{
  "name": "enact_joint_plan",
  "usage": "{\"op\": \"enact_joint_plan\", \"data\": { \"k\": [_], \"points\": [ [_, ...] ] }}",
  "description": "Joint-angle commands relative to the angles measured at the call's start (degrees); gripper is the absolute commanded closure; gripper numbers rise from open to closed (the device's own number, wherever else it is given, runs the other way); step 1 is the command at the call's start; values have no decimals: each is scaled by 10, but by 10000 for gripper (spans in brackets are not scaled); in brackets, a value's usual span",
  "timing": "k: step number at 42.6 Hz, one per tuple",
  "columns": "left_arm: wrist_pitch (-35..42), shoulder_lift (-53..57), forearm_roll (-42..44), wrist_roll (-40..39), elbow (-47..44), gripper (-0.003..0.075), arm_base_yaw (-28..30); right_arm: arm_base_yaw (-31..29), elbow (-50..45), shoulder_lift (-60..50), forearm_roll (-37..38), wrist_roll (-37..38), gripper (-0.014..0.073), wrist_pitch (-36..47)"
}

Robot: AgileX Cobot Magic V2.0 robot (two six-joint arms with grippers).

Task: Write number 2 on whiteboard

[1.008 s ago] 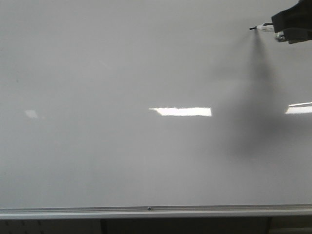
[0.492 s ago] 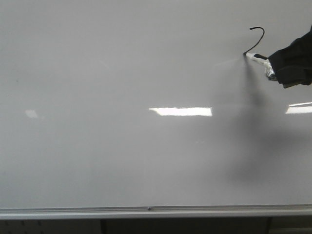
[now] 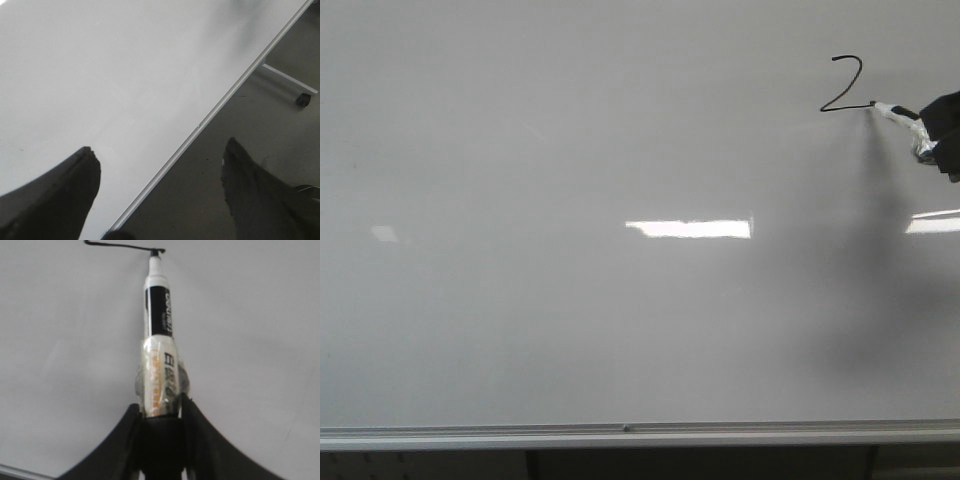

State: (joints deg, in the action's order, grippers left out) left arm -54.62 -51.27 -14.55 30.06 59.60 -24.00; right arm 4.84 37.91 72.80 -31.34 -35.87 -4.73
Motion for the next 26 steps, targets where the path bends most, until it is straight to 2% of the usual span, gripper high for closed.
{"op": "enact_joint_plan", "data": {
  "k": [1, 8, 17, 21, 26],
  "points": [
    [38, 2, -13, -5, 13, 228, 2, 18, 21, -66, 0, -4, 562, -35],
    [29, 2, -35, 53, 13, 228, 2, 71, 73, -128, 0, -11, 562, -238],
    [-33, -28, -122, 145, 31, 228, 2, 154, 165, -137, -2, -126, 562, -498],
    [-52, -50, -171, 192, 37, 228, 2, 181, 192, -137, -13, -155, 562, -558],
    [-58, -75, -221, 241, 38, 228, -8, 202, 204, -137, -17, -164, 562, -581]
  ]
}}
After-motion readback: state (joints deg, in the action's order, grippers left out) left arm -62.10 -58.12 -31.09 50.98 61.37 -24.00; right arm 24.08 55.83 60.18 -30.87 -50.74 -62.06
